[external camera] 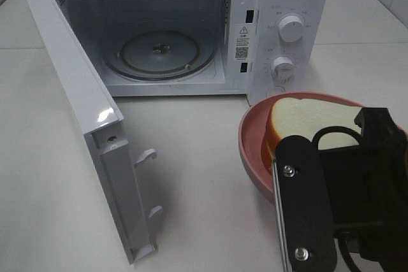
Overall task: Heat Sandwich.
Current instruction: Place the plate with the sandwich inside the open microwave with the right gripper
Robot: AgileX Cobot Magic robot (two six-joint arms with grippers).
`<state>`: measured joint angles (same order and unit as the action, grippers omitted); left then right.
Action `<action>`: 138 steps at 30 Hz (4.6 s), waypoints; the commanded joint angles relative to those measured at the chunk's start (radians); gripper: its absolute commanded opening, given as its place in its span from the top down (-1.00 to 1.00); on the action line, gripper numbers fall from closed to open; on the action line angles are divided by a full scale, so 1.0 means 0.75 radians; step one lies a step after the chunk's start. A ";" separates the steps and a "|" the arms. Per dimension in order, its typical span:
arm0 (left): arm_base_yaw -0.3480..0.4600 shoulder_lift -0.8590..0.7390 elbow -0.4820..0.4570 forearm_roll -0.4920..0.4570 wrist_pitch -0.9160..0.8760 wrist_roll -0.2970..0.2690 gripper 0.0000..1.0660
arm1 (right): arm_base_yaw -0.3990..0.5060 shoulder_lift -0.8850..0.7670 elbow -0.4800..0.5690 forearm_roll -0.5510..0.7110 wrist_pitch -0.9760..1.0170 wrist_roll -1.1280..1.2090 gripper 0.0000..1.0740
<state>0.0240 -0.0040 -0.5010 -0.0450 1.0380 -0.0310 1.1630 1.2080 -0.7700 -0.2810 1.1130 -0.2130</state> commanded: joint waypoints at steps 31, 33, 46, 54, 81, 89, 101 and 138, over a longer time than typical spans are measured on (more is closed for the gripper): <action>0.004 -0.037 0.005 0.001 -0.005 -0.001 -0.90 | -0.107 -0.013 0.001 0.011 -0.253 -0.807 0.99; 0.004 -0.037 0.005 0.001 -0.005 -0.001 -0.90 | -0.173 -0.013 0.001 0.016 -0.255 -0.931 0.99; 0.004 -0.037 0.005 0.001 -0.005 -0.001 -0.90 | -0.436 -0.013 0.001 0.113 -0.317 -1.435 0.99; 0.004 -0.037 0.005 0.001 -0.005 -0.001 -0.90 | -0.505 -0.012 0.001 0.141 -0.399 -1.548 0.99; 0.004 -0.037 0.005 0.001 -0.005 -0.001 -0.90 | -0.505 0.296 -0.100 0.152 -0.607 -1.567 0.99; 0.004 -0.037 0.005 0.001 -0.005 -0.001 -0.90 | -0.507 0.476 -0.256 0.147 -0.671 -1.568 0.99; 0.004 -0.037 0.005 0.001 -0.005 -0.001 -0.90 | -0.513 0.671 -0.448 0.177 -0.665 -1.568 0.99; 0.004 -0.037 0.005 0.001 -0.005 -0.001 -0.90 | -0.513 1.057 -1.000 0.216 -0.491 -1.533 0.98</action>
<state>0.0240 -0.0040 -0.5010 -0.0450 1.0380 -0.0310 0.7790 1.9960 -1.4940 -0.1210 0.7490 -1.3740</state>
